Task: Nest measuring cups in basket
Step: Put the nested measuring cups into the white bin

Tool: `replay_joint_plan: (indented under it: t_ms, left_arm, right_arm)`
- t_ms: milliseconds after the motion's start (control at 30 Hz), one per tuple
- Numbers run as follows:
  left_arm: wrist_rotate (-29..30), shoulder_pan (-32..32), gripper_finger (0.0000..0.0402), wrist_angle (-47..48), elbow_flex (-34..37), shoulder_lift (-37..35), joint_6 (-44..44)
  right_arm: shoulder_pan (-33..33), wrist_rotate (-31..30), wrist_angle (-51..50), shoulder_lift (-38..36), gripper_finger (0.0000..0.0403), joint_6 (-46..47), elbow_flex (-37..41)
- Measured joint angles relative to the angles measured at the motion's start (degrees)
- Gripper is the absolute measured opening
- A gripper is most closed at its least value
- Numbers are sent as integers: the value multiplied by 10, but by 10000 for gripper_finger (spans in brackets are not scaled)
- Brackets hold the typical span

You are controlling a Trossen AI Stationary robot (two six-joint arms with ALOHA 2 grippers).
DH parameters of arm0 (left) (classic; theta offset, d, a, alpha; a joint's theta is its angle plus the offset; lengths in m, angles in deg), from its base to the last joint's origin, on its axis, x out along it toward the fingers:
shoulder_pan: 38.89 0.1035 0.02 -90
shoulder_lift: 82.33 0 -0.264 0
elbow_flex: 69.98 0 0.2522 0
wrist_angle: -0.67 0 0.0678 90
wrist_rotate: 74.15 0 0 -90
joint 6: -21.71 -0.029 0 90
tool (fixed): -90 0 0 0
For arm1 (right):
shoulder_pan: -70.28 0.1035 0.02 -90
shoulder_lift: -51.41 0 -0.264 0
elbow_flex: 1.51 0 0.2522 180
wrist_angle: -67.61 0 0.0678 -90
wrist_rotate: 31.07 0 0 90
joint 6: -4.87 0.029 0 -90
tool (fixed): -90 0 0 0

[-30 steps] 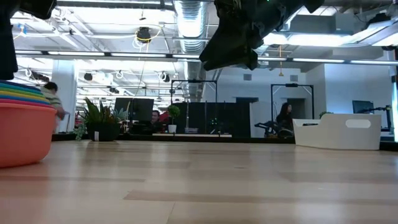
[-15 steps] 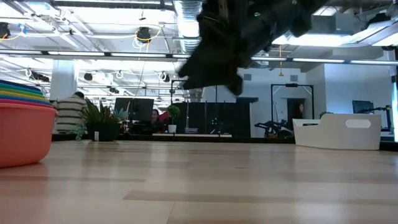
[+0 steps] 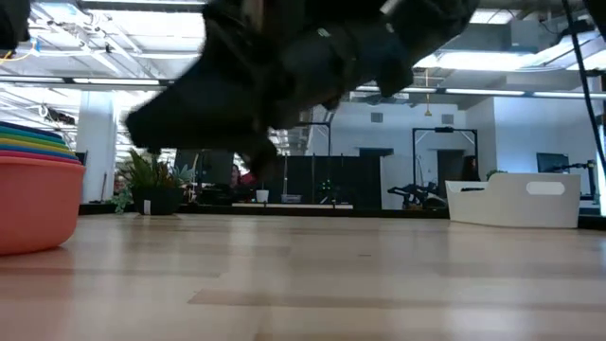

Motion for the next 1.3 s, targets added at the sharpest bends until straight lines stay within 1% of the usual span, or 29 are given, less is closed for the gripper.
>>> replay_joint_plan:
  t_ms: [167, 233, 333, 467, 567, 633, 733, 867, 1000, 1167, 1300]
  left_arm:
    - [-5, 20, 3, -26, 0, -3, -56]
    - [-13, 29, 2, -37, 0, -3, -74]
    - [-18, 42, 1, -41, 0, -3, -77]
    - [-39, 48, 0, -43, 0, -3, -88]
    - [-43, 47, 0, -46, 0, -3, -88]
    - [-42, 47, 0, -47, 0, -3, -90]
    - [-29, 48, 0, -48, 0, -3, -91]
    - [-10, 48, 0, -47, 0, -3, -95]
    - [12, 53, 0, -48, 0, -3, -112]
    - [38, 65, 0, -46, 0, -4, -138]
    - [47, 84, 0, -47, 0, -4, -162]
  right_arm:
    - [8, 18, -5, 58, 52, -36, -62]
    - [10, 36, -4, 83, 46, -37, -89]
    - [9, 65, -7, 105, 35, -37, -119]
    - [10, 81, -14, 113, 20, -37, -128]
    - [10, 83, -16, 113, 15, -37, -129]
    - [9, 83, -25, 113, 17, -34, -129]
    - [3, 84, -46, 113, 30, -7, -129]
    - [-6, 82, -130, 97, 54, 16, -128]
    - [-11, 52, -229, 65, 74, -1, -128]
    - [-10, -31, -350, 13, 97, -23, -129]
    - [-4, -99, -473, -29, 119, -40, -129]
